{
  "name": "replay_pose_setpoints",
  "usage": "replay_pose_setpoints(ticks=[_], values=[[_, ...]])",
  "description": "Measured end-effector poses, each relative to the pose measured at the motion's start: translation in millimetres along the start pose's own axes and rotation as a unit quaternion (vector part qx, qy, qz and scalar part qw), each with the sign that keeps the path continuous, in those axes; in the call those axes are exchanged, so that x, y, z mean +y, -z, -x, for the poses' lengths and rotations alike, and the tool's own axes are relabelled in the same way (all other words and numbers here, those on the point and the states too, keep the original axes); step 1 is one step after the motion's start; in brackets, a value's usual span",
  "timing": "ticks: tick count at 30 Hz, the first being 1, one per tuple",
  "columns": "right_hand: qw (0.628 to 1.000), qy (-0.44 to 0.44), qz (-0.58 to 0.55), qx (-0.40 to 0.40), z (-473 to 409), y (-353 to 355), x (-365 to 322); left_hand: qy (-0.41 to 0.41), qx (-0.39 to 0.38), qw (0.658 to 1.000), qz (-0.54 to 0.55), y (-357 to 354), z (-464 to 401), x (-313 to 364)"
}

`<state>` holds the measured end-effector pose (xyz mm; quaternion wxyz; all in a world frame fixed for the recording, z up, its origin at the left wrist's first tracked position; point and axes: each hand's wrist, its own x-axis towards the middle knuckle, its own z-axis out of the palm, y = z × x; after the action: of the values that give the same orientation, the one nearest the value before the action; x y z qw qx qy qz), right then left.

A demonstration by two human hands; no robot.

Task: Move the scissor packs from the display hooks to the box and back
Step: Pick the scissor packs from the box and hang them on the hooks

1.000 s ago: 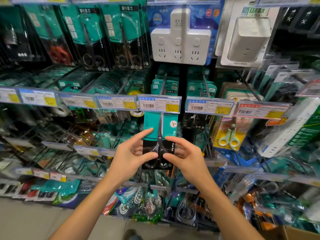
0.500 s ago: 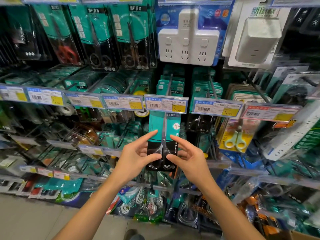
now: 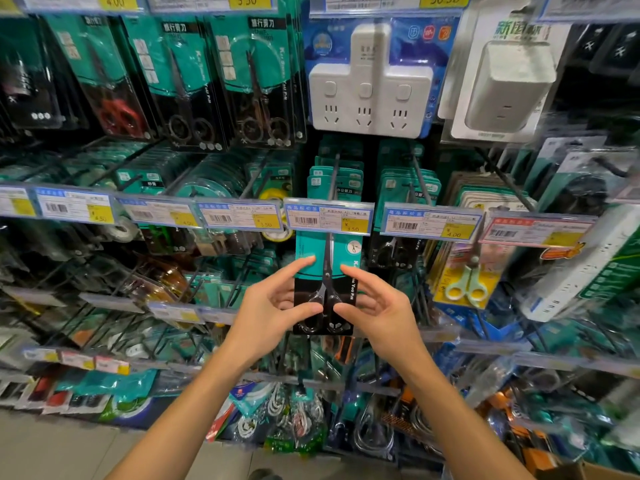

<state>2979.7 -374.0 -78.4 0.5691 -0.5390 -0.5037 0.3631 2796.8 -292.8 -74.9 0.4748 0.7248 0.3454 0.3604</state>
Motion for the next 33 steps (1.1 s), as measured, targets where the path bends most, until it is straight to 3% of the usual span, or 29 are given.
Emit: replay_pose_setpoints(ticks=[10, 22, 33], values=[[0.999, 0.022, 0.040, 0.002, -10.7, 0.0, 8.3, -0.010, -0.016, 0.999, 0.036, 3.3, -10.5, -0.8], [0.999, 0.007, 0.033, 0.026, -44.6, 9.6, 19.0, -0.085, 0.012, 0.994, -0.074, 3.3, -43.7, -22.0], [0.998, -0.025, 0.014, 0.051, -77.3, 9.4, 23.9, -0.036, 0.037, 0.992, -0.114, 1.9, -79.8, -27.6]])
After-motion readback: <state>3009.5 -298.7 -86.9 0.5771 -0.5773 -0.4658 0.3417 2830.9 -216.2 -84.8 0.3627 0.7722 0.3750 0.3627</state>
